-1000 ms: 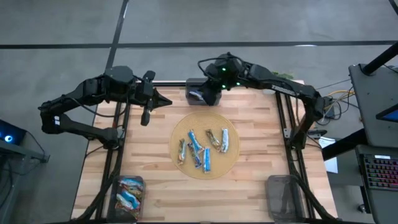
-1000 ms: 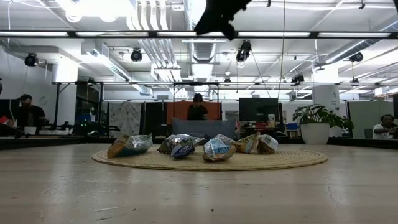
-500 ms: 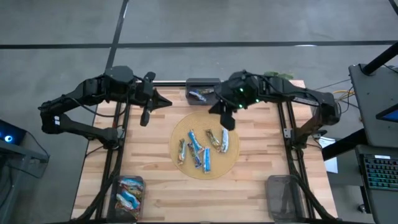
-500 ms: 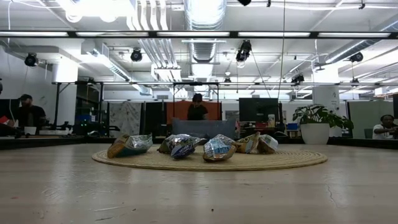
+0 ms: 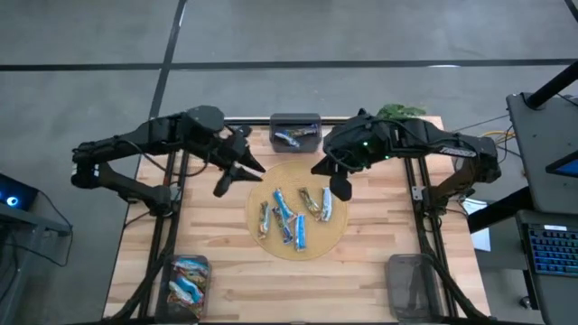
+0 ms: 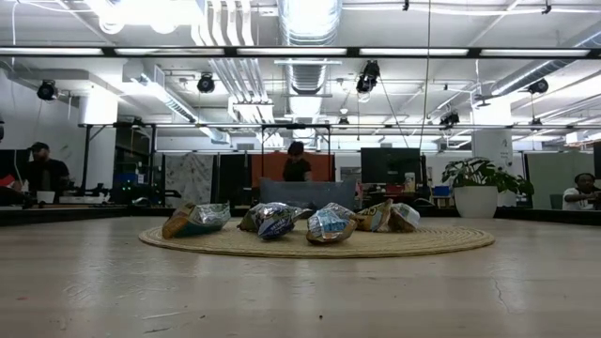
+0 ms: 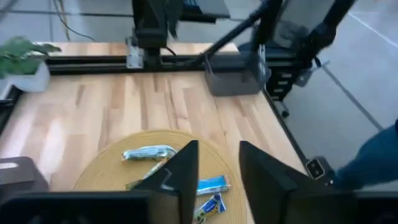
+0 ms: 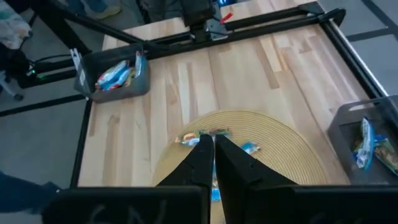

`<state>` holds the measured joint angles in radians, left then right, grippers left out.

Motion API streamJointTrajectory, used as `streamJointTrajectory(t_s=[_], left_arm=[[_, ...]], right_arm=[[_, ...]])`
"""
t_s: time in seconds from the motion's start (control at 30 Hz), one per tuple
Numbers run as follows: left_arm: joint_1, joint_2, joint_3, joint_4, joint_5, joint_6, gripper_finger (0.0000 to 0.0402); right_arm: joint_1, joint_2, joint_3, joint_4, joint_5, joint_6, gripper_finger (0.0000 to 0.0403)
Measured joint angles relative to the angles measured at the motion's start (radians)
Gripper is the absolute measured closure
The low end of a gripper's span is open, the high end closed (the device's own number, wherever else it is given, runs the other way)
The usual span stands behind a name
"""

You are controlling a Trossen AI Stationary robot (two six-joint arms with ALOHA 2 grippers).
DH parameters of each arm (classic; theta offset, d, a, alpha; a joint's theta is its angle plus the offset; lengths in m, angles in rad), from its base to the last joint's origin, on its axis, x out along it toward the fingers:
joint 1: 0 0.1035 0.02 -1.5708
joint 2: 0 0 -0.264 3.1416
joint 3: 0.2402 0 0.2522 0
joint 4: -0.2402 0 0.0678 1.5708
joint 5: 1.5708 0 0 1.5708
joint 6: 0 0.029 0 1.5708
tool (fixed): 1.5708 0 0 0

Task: Pick and place Granola Bars by type
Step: Put the blue granola bar into the top black bin

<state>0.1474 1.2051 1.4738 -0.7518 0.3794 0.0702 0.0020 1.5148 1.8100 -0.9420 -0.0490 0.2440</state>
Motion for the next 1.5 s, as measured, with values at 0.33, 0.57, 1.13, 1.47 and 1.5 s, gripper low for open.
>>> streamJointTrajectory(t_s=[0.33, 0.57, 1.13, 1.47, 1.5], left_arm=[[-0.124, 0.128, 0.012, -0.069, -0.083, 0.166, 0.0235], [-0.203, 0.258, 0.011, -0.073, -0.18, 0.341, 0.0234], [-0.277, 0.579, 0.01, -0.14, -0.306, 0.634, 0.0234], [-0.277, 0.691, 0.01, -0.135, -0.406, 0.696, 0.0234], [-0.276, 0.697, 0.01, -0.135, -0.408, 0.698, 0.0234]], right_arm=[[0.001, -0.114, 0.0, -0.086, 0.055, 0.04, 0.0394], [0.0, -0.18, 0.0, -0.105, 0.131, 0.053, 0.0394], [0.0, -0.181, 0.0, -0.159, 0.166, 0.067, 0.0394], [0.0, -0.176, -0.043, -0.161, 0.183, 0.08, 0.0394], [0.0, -0.176, -0.047, -0.162, 0.183, 0.084, 0.0394]])
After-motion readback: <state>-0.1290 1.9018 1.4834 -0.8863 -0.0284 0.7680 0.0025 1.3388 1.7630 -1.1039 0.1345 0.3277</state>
